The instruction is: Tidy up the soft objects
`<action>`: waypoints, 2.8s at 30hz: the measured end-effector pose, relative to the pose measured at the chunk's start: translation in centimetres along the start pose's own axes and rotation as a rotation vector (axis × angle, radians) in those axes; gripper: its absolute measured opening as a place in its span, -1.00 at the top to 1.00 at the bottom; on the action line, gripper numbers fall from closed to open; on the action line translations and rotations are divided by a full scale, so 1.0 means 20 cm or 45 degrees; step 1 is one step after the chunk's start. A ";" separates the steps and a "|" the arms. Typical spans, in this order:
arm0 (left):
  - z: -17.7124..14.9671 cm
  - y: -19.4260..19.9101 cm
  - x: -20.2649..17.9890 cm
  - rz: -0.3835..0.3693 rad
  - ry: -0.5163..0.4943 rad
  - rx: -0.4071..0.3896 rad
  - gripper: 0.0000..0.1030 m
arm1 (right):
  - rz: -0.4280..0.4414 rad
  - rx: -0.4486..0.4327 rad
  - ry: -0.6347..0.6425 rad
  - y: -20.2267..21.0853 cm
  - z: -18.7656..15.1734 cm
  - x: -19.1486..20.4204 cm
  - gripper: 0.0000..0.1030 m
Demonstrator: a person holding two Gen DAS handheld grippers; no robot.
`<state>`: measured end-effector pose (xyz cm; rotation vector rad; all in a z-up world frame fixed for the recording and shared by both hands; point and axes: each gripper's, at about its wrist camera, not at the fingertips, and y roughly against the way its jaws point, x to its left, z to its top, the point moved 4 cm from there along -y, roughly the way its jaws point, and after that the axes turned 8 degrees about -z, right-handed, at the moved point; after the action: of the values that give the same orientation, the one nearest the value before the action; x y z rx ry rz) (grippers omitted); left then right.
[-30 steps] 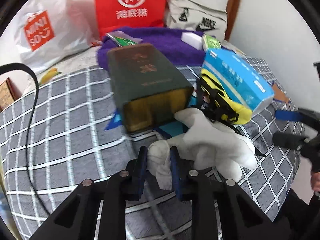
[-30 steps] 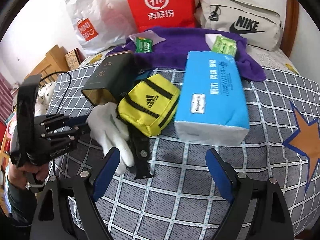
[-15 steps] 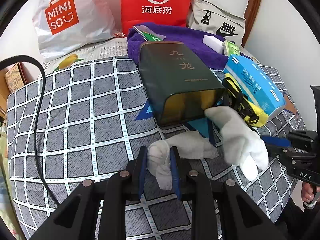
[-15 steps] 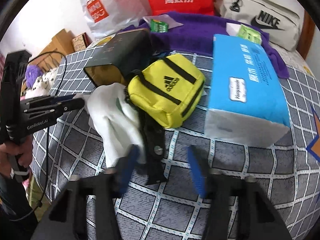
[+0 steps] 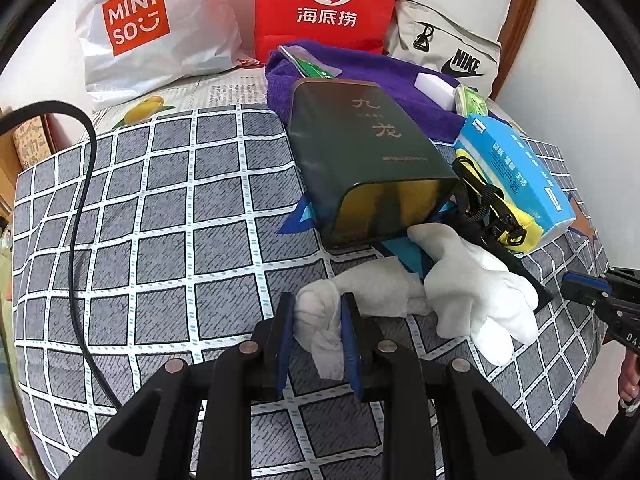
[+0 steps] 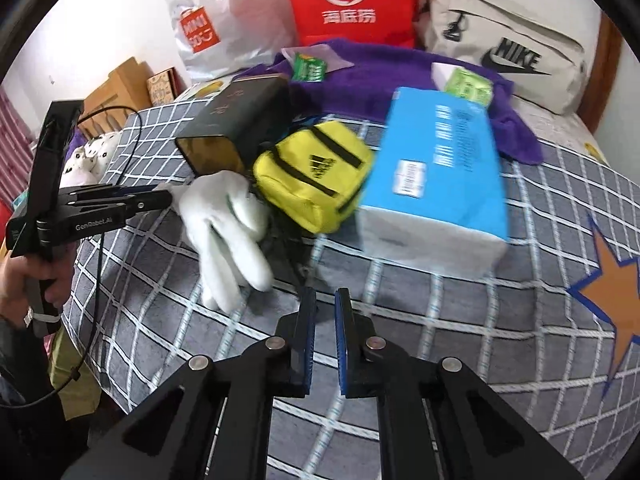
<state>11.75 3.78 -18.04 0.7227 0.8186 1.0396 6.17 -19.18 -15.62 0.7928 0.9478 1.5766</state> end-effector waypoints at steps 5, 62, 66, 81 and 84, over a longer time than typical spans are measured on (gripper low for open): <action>0.00 -0.02 0.00 0.011 0.000 0.009 0.57 | -0.013 0.041 -0.069 -0.05 -0.05 -0.11 0.82; 0.09 0.25 0.04 -0.031 0.052 -0.148 0.57 | 0.197 -0.109 0.040 0.16 0.04 0.05 0.94; 0.11 0.30 0.01 -0.056 0.036 -0.164 0.57 | 0.184 -0.160 0.030 0.24 0.06 0.02 0.94; 0.16 0.32 -0.04 -0.101 0.061 -0.193 0.57 | 0.103 -0.233 -0.012 0.36 0.07 -0.07 0.94; 0.21 0.34 -0.06 -0.097 0.046 -0.202 0.57 | 0.066 -0.266 -0.012 0.40 0.12 -0.09 0.94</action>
<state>11.96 4.41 -10.07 0.5354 0.7789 1.0383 4.92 -21.36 -7.42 0.6821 0.7460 1.6841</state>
